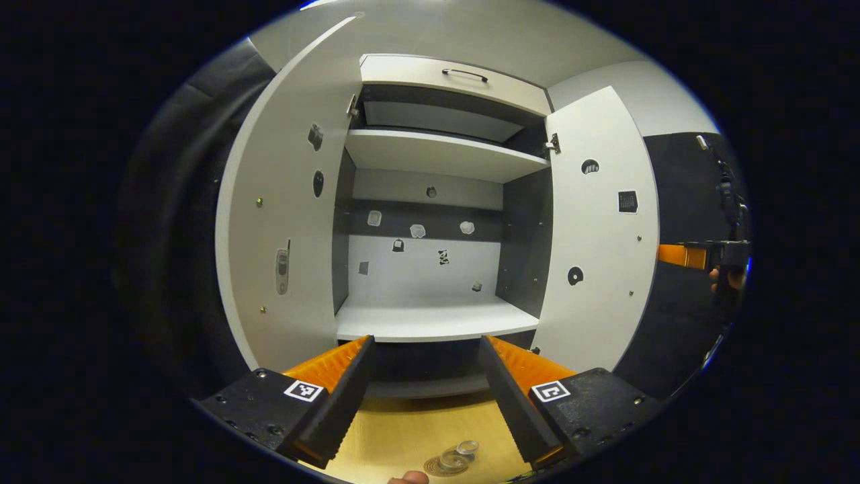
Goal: Grasp the bottle in the cabinet with the left hand and place it on the coaster, then close the right door with the right hand and the left door with the left hand.
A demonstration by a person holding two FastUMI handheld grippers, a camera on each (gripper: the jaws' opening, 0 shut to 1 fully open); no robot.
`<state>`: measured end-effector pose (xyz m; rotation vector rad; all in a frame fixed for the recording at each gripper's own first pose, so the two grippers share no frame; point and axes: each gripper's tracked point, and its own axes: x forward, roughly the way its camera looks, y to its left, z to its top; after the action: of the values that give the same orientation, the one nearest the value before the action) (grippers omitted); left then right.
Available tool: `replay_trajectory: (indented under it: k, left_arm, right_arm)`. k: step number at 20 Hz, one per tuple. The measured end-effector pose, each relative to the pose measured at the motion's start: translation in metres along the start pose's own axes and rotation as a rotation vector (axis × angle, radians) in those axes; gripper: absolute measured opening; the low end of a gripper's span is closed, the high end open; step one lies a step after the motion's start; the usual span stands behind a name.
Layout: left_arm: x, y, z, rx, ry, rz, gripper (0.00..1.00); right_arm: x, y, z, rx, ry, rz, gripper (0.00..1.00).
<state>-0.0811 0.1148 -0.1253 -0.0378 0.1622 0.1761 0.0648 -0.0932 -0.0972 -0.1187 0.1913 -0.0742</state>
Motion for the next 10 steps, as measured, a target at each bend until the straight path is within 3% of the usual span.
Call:
replay_trajectory:
  k: [7,10]
  left_arm:
    - [-0.006,0.001,0.009,-0.048,-0.021,0.004,0.97]
    - [-0.009,0.004,0.012,-0.043,-0.028,0.012,0.96]
  right_arm:
    - [-0.004,0.025,-0.001,0.031,0.01,0.106,0.95]
    - [-0.003,0.057,0.0,0.041,0.007,0.203,0.95]
